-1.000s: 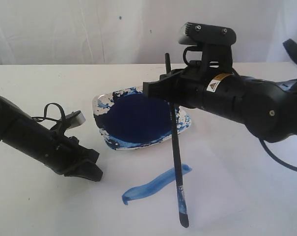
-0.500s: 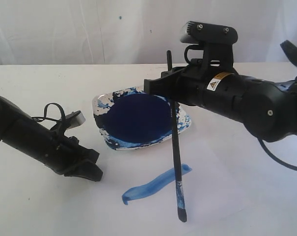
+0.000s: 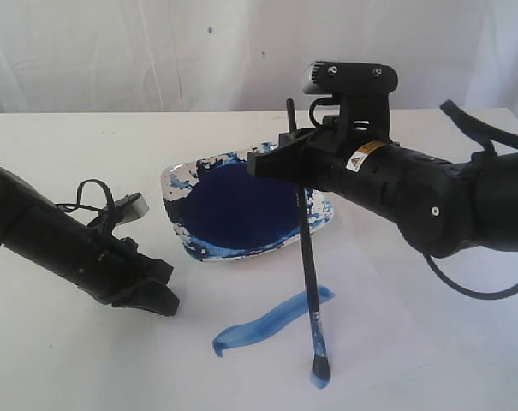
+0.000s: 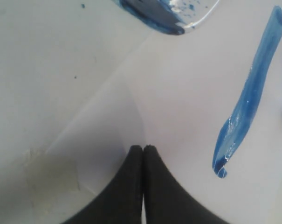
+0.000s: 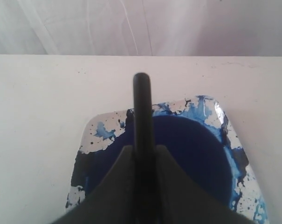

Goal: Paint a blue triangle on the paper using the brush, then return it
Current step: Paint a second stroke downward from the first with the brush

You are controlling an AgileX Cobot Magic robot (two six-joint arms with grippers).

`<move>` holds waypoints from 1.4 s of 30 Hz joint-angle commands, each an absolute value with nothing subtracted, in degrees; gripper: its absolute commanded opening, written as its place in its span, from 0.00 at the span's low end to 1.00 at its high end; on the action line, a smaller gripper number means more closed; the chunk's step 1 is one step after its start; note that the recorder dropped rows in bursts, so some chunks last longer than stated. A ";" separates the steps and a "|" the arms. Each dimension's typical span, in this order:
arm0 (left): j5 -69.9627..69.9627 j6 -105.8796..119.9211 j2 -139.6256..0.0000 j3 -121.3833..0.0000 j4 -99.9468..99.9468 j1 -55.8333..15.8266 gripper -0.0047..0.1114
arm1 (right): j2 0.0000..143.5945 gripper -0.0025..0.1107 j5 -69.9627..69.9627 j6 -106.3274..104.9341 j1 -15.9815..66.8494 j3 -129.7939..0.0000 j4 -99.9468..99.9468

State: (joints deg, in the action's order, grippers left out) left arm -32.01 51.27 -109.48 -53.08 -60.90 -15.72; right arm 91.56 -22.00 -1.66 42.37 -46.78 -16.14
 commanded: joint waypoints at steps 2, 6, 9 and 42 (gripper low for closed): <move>-30.99 51.37 -109.82 -52.55 -58.61 -16.00 0.04 | 92.90 0.02 -26.70 -3.05 42.16 -46.55 -15.89; -30.99 51.37 -109.82 -52.55 -58.61 -16.00 0.04 | 95.21 0.02 -29.32 -4.69 42.16 -46.55 -15.89; -30.99 51.37 -109.82 -52.55 -58.61 -16.00 0.04 | 96.43 0.02 -31.50 -4.80 42.16 -46.55 -15.89; -30.99 51.37 -109.82 -52.55 -58.61 -16.00 0.04 | 101.56 0.02 -49.68 -7.72 42.16 -46.55 -15.80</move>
State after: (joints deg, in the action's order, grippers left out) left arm -32.01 51.27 -109.48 -53.08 -60.90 -15.72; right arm 100.79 -46.88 -7.05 42.37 -46.78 -16.07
